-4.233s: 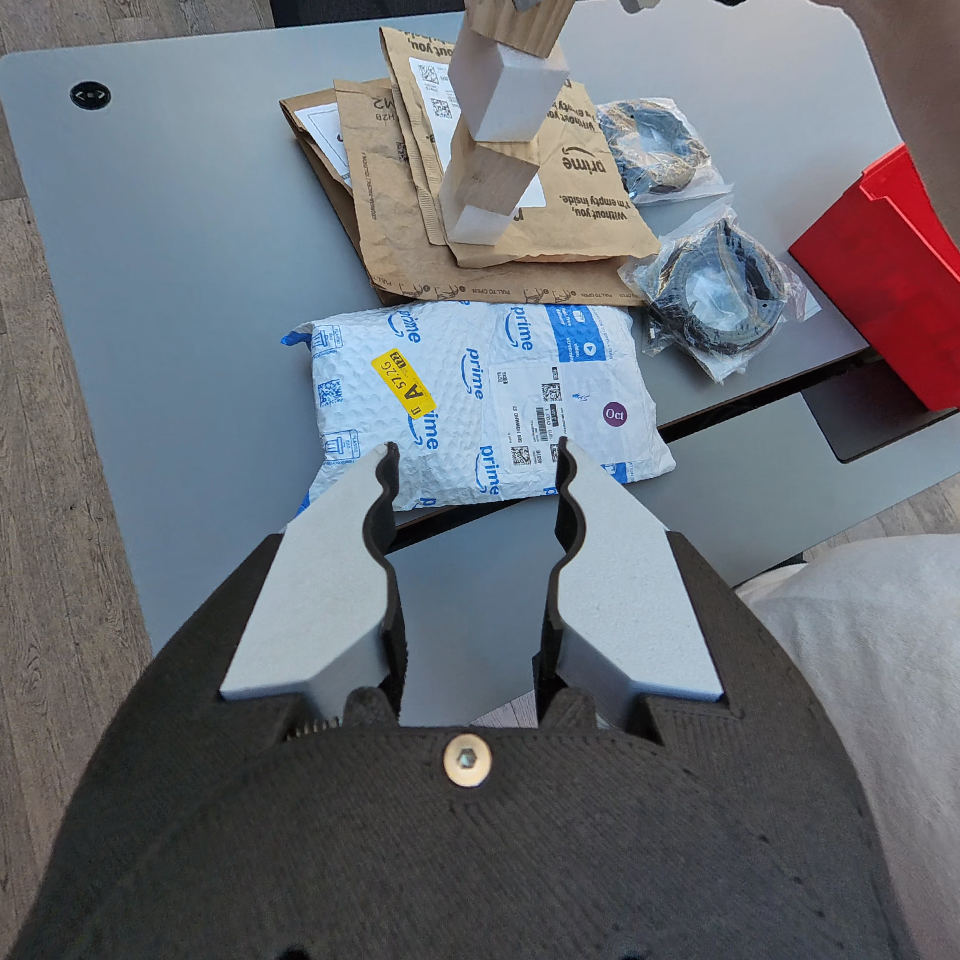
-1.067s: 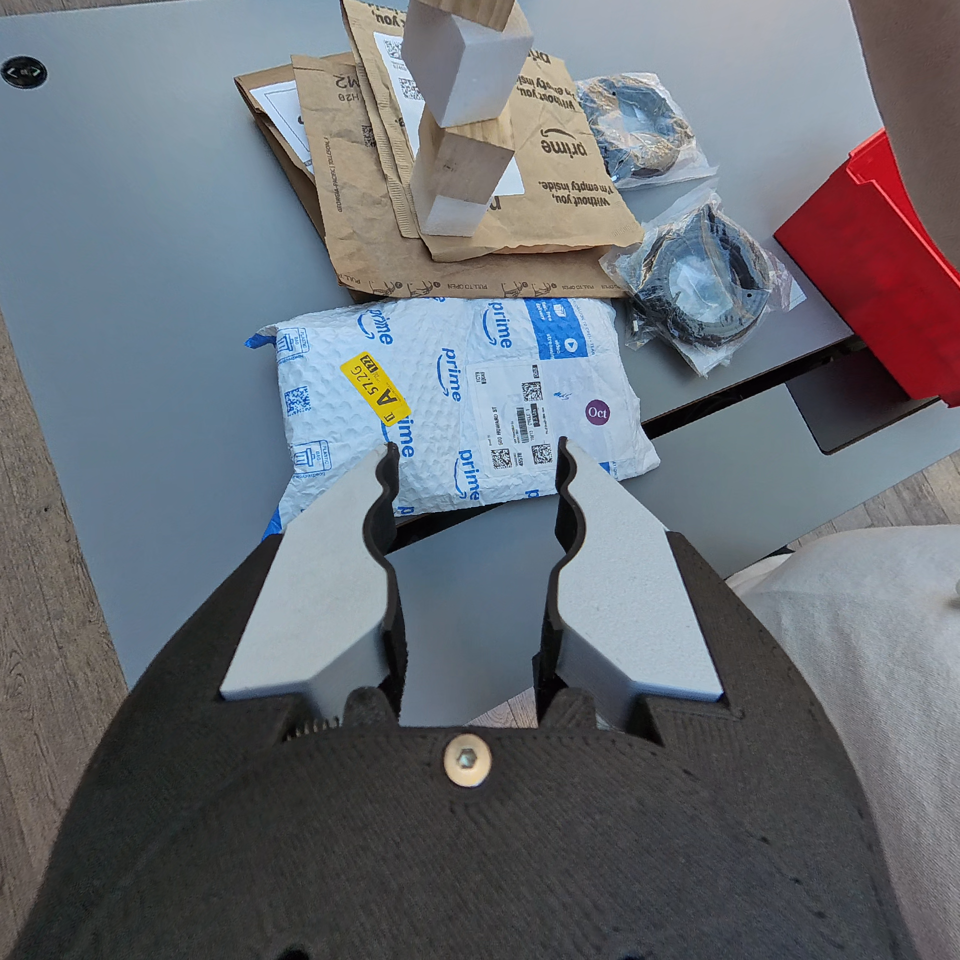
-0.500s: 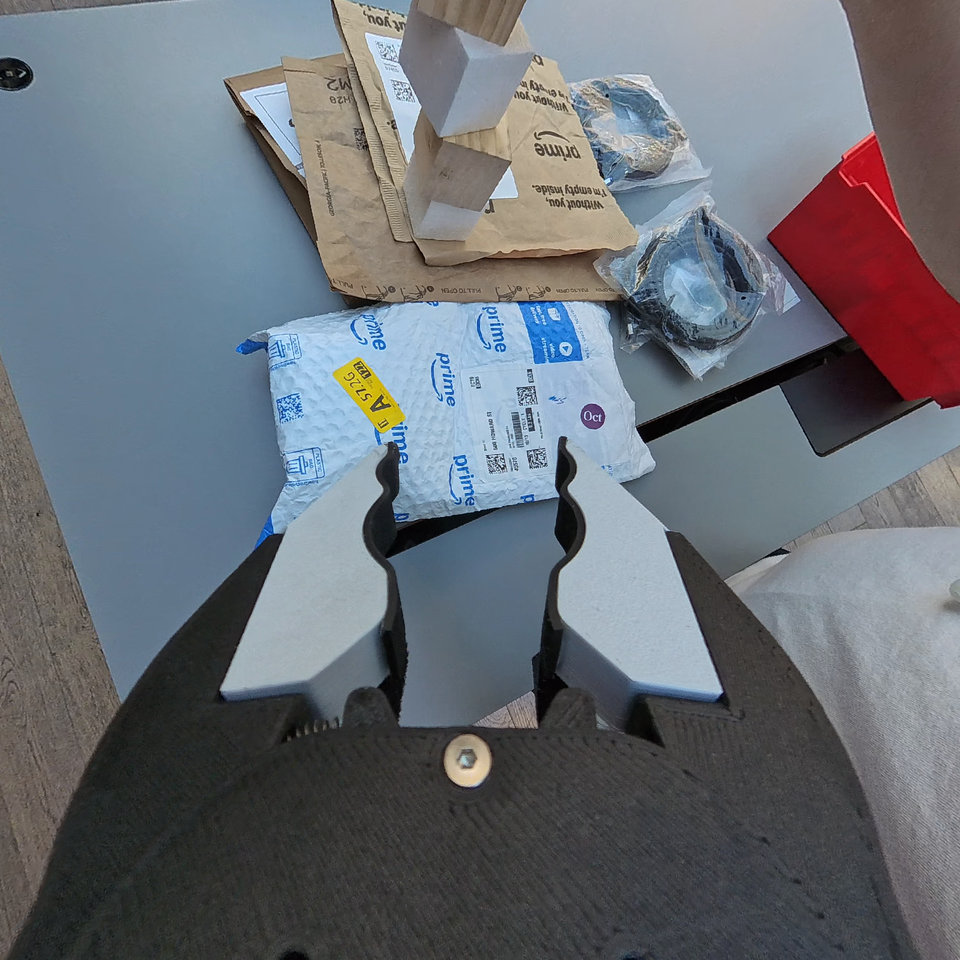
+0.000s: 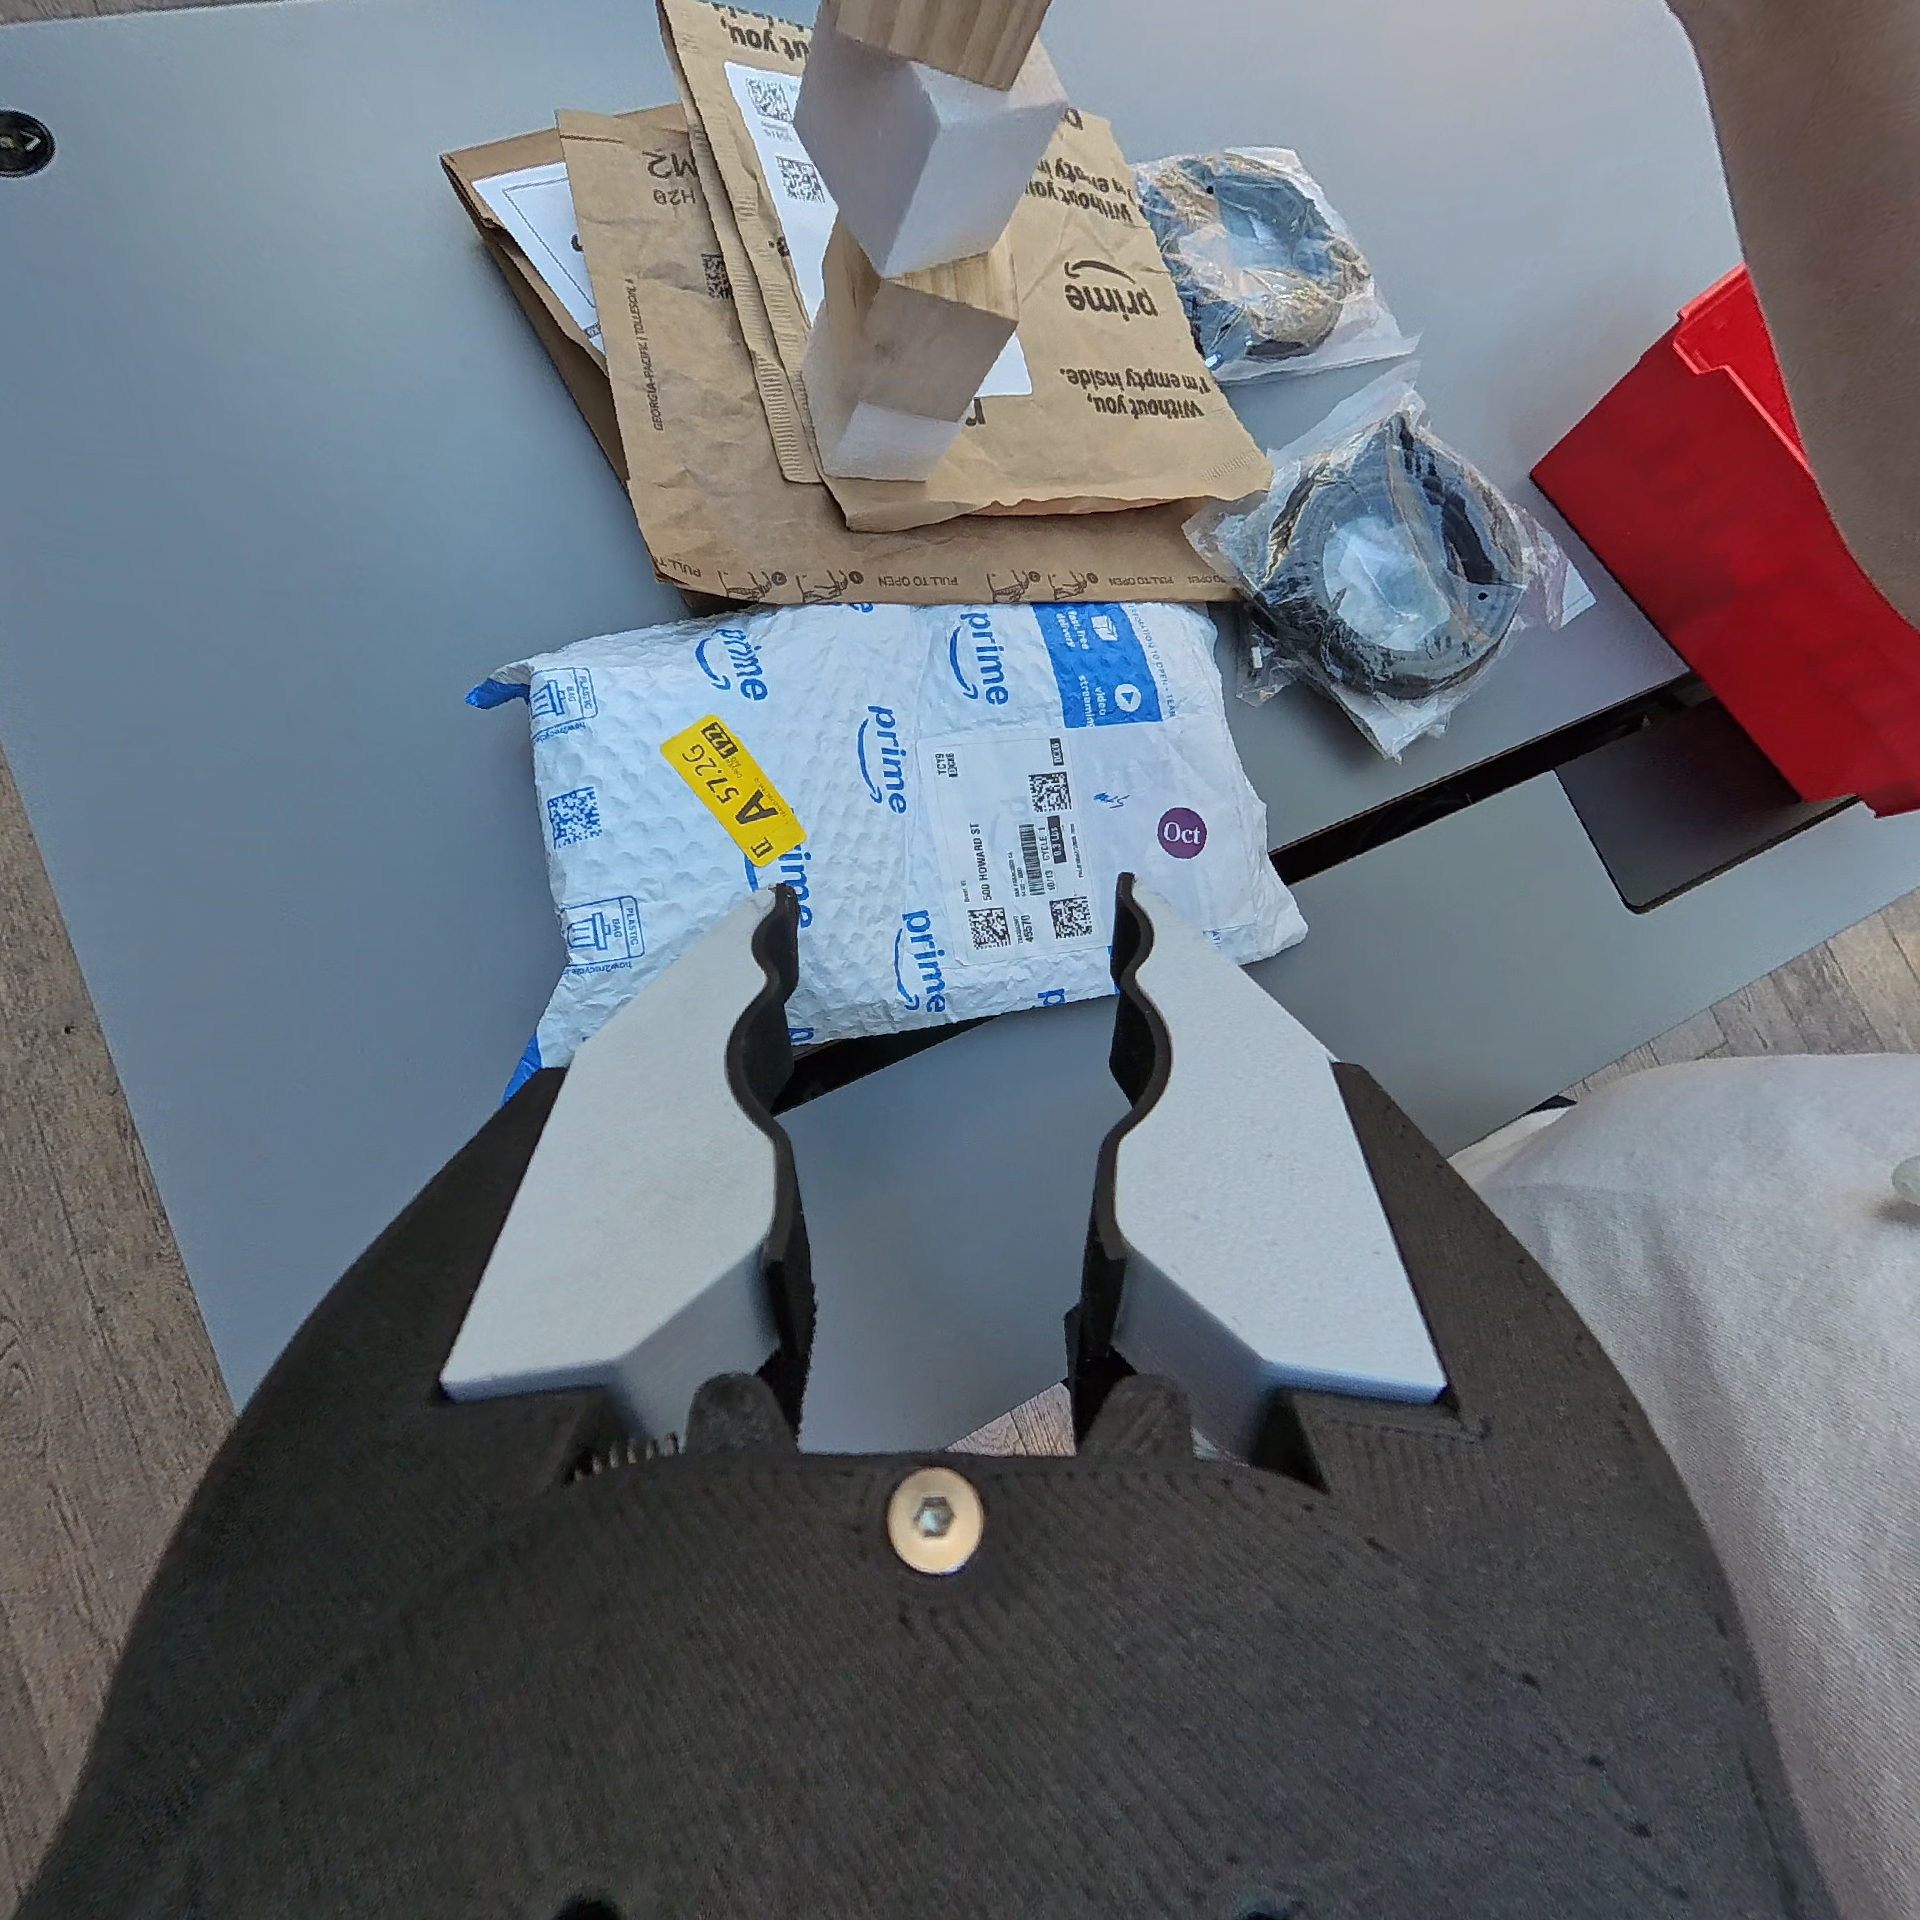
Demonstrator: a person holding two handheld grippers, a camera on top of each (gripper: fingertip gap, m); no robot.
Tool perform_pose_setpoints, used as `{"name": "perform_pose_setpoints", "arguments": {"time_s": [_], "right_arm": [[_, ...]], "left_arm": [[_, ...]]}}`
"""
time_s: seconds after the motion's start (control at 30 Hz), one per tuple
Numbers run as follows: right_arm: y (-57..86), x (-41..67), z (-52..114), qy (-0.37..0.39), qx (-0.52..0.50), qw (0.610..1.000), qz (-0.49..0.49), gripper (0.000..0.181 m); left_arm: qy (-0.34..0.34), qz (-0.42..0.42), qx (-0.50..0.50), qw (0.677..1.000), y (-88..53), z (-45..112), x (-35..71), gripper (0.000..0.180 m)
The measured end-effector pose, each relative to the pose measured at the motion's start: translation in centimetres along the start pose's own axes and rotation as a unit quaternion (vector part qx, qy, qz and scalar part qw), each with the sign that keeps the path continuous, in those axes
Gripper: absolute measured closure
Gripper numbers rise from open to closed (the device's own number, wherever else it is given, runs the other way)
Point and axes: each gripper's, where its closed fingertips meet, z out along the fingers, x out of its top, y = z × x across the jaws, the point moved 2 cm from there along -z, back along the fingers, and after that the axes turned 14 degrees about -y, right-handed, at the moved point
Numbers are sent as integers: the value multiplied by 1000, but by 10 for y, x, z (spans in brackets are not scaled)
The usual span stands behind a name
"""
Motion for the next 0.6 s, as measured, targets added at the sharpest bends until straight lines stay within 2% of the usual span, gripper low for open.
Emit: {"name": "perform_pose_setpoints", "arguments": {"time_s": [0.6], "right_arm": [[13, -4, 2, 0, -8, 999, 34, 121]], "left_arm": [[-2, 4, -1, 1000, 3, 0, 0, 120]]}}
